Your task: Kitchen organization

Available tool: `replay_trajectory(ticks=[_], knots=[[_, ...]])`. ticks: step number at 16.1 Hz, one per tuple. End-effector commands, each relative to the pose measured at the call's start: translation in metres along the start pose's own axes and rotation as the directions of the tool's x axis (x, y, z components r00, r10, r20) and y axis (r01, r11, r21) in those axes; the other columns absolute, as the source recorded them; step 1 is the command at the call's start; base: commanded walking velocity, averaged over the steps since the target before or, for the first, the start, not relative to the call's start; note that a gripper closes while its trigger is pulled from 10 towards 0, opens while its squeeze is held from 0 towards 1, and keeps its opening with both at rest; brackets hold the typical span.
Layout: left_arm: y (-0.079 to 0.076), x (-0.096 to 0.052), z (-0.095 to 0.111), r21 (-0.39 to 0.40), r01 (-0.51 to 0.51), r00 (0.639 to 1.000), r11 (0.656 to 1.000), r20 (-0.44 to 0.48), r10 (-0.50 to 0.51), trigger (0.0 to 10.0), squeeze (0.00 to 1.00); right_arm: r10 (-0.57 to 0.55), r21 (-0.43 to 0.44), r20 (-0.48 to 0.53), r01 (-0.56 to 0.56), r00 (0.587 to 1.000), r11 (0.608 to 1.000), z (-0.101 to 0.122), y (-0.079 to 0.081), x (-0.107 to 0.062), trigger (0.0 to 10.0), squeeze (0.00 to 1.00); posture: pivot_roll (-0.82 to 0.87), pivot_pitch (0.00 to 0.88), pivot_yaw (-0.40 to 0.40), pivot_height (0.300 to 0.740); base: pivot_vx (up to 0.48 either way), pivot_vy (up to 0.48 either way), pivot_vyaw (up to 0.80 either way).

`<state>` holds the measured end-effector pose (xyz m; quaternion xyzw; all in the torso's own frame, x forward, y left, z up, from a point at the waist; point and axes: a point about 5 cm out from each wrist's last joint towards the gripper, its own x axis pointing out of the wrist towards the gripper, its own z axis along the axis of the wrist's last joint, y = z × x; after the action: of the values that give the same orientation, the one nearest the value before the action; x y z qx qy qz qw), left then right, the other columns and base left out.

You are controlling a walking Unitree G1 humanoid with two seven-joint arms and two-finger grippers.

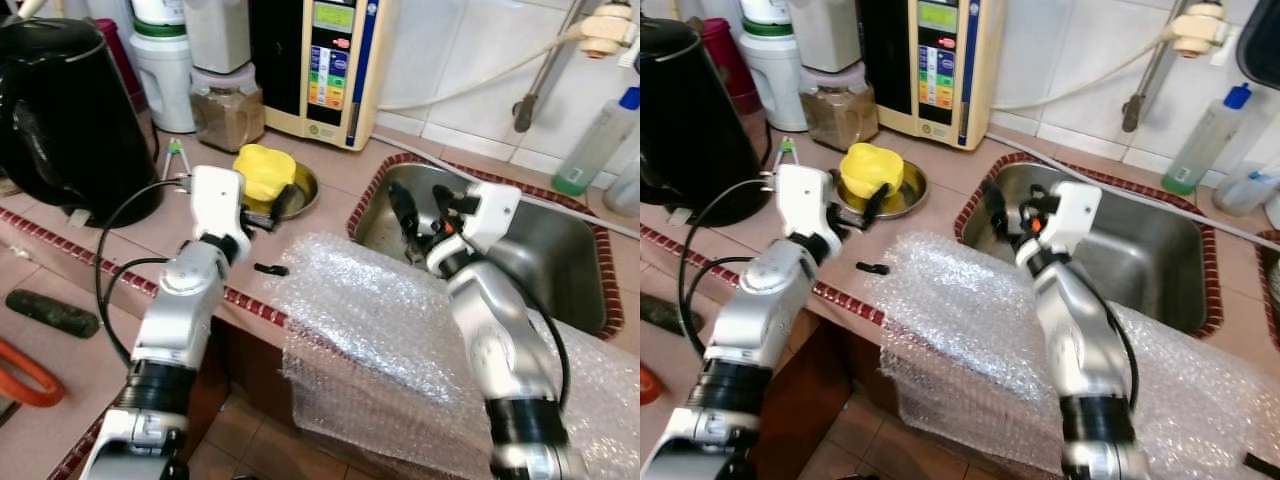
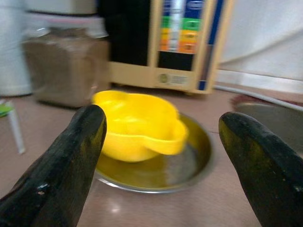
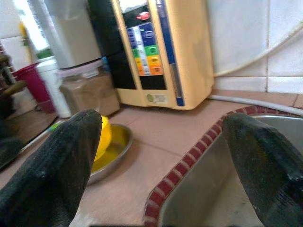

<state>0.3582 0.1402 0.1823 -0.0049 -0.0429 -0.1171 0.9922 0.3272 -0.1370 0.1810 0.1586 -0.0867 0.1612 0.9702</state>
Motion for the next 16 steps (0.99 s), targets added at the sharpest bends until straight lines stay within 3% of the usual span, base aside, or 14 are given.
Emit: replay_trajectory(ticks=[1,4,7,10,16], knots=[[0.000,0.006,0.002,-0.024,-0.025,1.000,0.999,0.006,0.026,10.0,0.00,0.017,-0.014,0.003,-0.017,1.000,1.000,0.006,0.005,-0.005,10.0,0.00,0.01,0.052,-0.048,0.740,0.000,0.000,0.00],[0.003,0.017,0.001,-0.090,-0.120,0.993,0.989,-0.014,0.120,10.0,0.00,0.072,-0.049,-0.033,-0.074,0.997,0.996,0.005,0.022,-0.022,10.0,0.00,0.00,0.053,-0.045,0.740,0.000,0.000,0.00],[0.006,0.022,-0.002,-0.102,-0.148,0.989,0.984,-0.034,0.145,10.0,0.00,0.075,-0.069,-0.050,-0.079,0.996,0.994,0.005,0.029,-0.031,10.0,0.00,-0.01,0.055,-0.044,0.740,0.000,0.000,0.00],[0.014,0.037,-0.005,-0.185,-0.235,0.971,0.954,-0.100,0.219,10.0,0.00,0.087,-0.098,-0.064,-0.093,0.994,0.991,0.004,0.041,-0.036,10.0,0.00,-0.02,0.064,-0.042,0.740,0.000,0.000,0.00],[0.015,0.052,0.000,-0.310,-0.298,0.949,0.903,-0.200,0.244,10.0,0.00,0.089,-0.118,-0.093,-0.099,0.992,0.988,0.004,0.046,-0.049,10.0,0.00,-0.06,0.093,-0.020,0.740,0.000,0.000,0.00]])
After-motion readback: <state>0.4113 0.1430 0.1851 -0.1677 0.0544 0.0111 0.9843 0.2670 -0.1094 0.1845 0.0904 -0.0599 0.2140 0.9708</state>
